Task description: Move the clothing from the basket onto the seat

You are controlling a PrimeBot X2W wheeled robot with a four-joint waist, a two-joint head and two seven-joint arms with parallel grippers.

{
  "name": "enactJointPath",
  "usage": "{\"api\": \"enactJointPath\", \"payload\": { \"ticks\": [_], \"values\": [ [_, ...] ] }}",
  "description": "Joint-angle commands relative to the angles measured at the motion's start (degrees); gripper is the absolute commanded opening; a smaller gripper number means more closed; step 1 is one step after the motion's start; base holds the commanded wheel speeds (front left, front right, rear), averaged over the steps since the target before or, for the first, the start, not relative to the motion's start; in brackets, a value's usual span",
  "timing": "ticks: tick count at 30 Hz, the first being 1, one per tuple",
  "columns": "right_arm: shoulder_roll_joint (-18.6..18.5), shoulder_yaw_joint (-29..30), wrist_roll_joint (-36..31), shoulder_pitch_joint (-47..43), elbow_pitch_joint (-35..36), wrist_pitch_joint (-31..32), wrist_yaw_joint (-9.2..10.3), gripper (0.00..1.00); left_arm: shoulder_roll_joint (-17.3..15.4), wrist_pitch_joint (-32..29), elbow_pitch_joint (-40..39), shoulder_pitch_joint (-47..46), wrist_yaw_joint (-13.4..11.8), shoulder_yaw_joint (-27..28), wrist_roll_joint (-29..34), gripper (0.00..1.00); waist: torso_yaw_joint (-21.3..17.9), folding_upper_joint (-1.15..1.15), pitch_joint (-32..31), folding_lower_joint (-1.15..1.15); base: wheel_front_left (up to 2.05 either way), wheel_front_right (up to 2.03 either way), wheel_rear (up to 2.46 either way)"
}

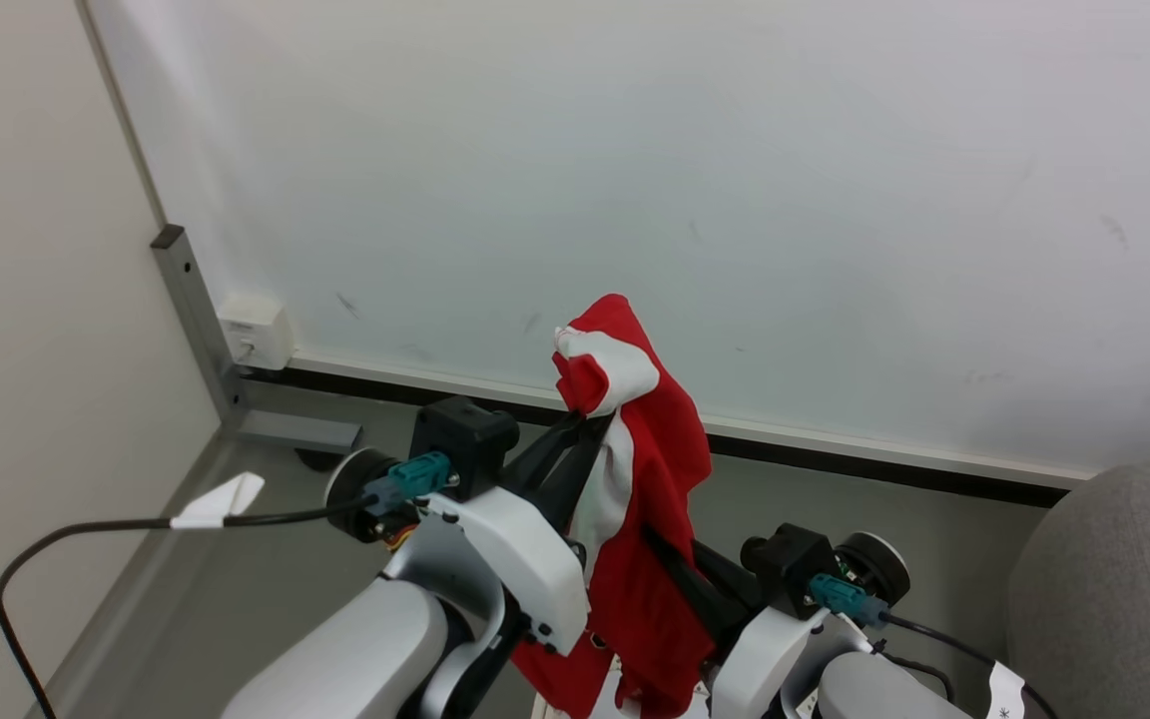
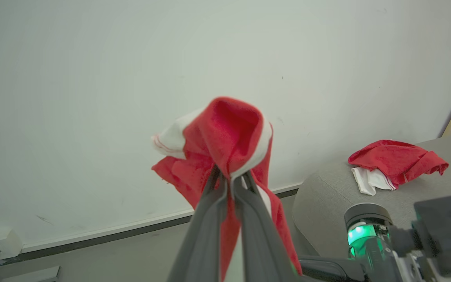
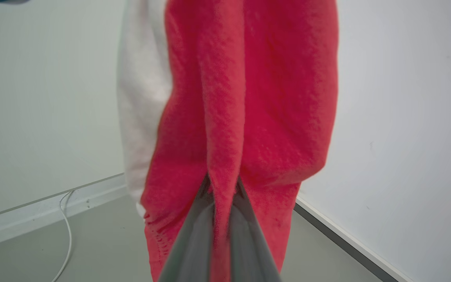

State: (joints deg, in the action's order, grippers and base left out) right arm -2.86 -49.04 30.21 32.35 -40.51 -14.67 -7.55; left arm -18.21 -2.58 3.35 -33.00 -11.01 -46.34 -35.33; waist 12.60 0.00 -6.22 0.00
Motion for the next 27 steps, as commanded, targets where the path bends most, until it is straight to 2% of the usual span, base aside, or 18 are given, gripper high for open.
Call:
{"api": "enactJointPath", "payload": {
  "ticks": [1,7,8,11,21,27],
  "values": [
    [-0.1,-0.1,0.4,0.7,-0.2,-0.1,0.13,0.0,-0.3,0.2,0.2,-0.1,0.0,0.3,0.1,0.0,-0.2,0.0,0.0,0.0,0.0,0.0,0.0],
    [-0.1,-0.9,1.1,0.5,-0.7,-0.5,0.13,0.0,-0.5,1.3,0.4,0.8,-0.7,0.9,-0.3,0.0,-1.2,0.0,-0.1,0.0,0.0,0.0,0.0],
    [-0.1,-0.8,1.2,0.6,-0.8,-0.5,0.14,0.0,-0.7,1.6,0.5,0.9,-0.9,1.0,-0.2,0.06,-1.4,0.0,-0.1,0.0,0.0,0.0,0.0],
    [-0.1,0.5,1.4,0.7,-0.5,-0.5,0.13,0.0,-0.8,2.3,0.8,1.4,-1.3,1.3,-0.4,1.0,-1.9,0.0,0.1,0.0,0.0,0.0,0.0],
    [-0.1,8.6,-3.7,1.9,2.7,-0.5,0.13,0.0,-0.8,4.5,1.7,4.0,-2.4,1.4,-0.7,1.0,-6.7,0.0,1.1,0.0,0.0,0.0,0.0],
    [-0.1,13.7,-7.9,2.1,3.9,-0.5,0.14,0.0,-0.4,5.7,1.9,5.0,-2.4,1.5,-1.2,1.0,-12.3,0.0,2.2,0.0,0.0,0.0,0.0]
  ]
}}
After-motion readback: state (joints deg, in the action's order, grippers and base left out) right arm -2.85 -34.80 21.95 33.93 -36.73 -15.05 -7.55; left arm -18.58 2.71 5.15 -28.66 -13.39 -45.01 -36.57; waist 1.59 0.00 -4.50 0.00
